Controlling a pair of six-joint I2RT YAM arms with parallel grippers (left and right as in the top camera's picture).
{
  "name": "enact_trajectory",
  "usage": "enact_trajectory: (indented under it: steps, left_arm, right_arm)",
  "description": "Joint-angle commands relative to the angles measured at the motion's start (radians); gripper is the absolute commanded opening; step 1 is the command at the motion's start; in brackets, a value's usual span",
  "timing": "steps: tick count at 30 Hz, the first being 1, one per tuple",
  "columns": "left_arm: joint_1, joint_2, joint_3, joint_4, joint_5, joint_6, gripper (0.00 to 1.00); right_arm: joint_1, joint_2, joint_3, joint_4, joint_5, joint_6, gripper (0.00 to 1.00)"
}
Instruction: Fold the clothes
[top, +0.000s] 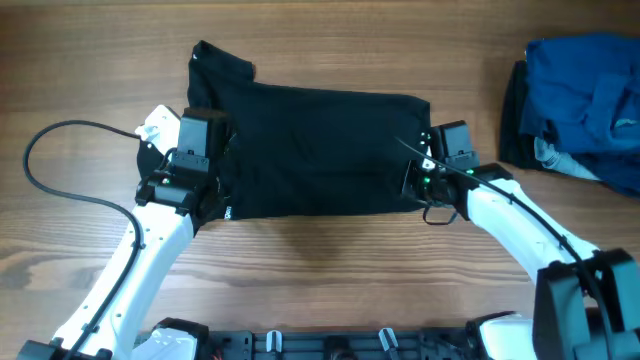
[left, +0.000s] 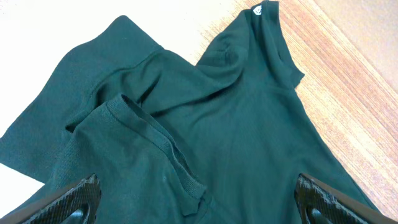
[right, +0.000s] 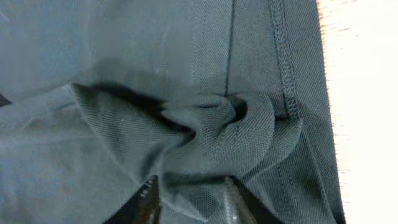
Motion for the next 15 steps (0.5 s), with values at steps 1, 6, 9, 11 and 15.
enact_trajectory:
  steps: [1, 6, 9, 11, 15]
  left_arm:
    - [-0.002, -0.013, 0.018, 0.003, -0.022, 0.017, 1.00]
    - [-0.002, -0.013, 0.018, 0.003, -0.022, 0.017, 0.99]
    - [-0.002, -0.013, 0.018, 0.003, -0.022, 0.017, 1.00]
    - [-0.002, -0.013, 0.018, 0.003, -0.022, 0.017, 0.99]
    - [-0.002, -0.013, 0.018, 0.003, -0.022, 0.017, 0.99]
  right_arm:
    - [0.004, 0.031, -0.014, 0.016, -0.027, 0.003, 0.28]
    - [0.004, 0.033, -0.025, 0.020, -0.027, 0.016, 0.38]
    - [0.004, 0.045, -0.031, 0.025, -0.027, 0.026, 0.56]
    - [0.004, 0.061, -0.031, 0.034, -0.028, 0.026, 0.57]
    - [0.004, 0.087, -0.031, 0.060, -0.035, 0.034, 0.40]
